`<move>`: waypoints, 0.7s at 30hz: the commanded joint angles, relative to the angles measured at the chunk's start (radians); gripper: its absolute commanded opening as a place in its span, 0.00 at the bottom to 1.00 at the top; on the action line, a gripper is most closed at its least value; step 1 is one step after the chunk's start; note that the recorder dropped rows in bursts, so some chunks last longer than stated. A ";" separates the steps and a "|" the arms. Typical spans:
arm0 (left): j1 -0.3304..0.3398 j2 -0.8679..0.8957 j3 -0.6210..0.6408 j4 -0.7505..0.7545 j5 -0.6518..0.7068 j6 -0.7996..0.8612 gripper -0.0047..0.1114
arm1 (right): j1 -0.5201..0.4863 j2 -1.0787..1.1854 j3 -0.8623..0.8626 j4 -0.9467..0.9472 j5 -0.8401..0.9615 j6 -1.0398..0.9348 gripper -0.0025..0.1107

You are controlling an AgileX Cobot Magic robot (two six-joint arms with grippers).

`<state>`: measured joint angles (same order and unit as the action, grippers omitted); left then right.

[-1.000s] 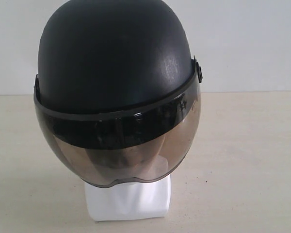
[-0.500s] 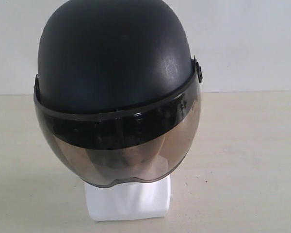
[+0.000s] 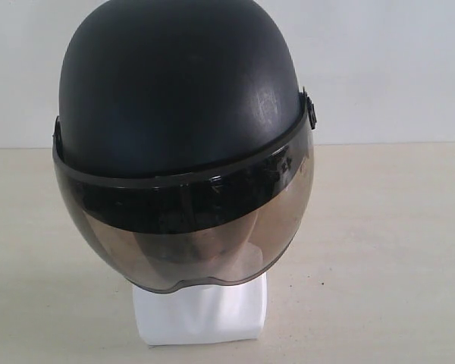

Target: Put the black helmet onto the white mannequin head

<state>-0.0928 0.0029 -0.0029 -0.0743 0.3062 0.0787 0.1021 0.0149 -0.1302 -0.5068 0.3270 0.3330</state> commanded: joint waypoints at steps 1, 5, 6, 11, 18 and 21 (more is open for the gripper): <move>0.003 -0.003 0.003 -0.014 -0.004 0.003 0.08 | -0.004 -0.015 0.039 -0.090 -0.071 0.114 0.05; 0.003 -0.003 0.003 -0.014 -0.004 0.003 0.08 | -0.004 -0.015 0.066 -0.093 -0.070 0.131 0.05; 0.003 -0.003 0.003 -0.014 -0.002 0.003 0.08 | -0.004 -0.015 0.089 -0.093 -0.076 0.133 0.05; 0.003 -0.003 0.003 -0.014 -0.002 0.003 0.08 | -0.004 -0.015 0.130 -0.076 -0.067 0.136 0.05; 0.003 -0.003 0.003 -0.014 -0.002 0.003 0.08 | -0.004 -0.015 0.130 -0.028 0.073 0.140 0.05; 0.003 -0.003 0.003 -0.014 -0.002 0.003 0.08 | -0.004 -0.015 0.130 -0.028 0.071 0.140 0.05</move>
<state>-0.0928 0.0029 -0.0029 -0.0757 0.3062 0.0787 0.1021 0.0048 -0.0005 -0.5411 0.3975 0.4729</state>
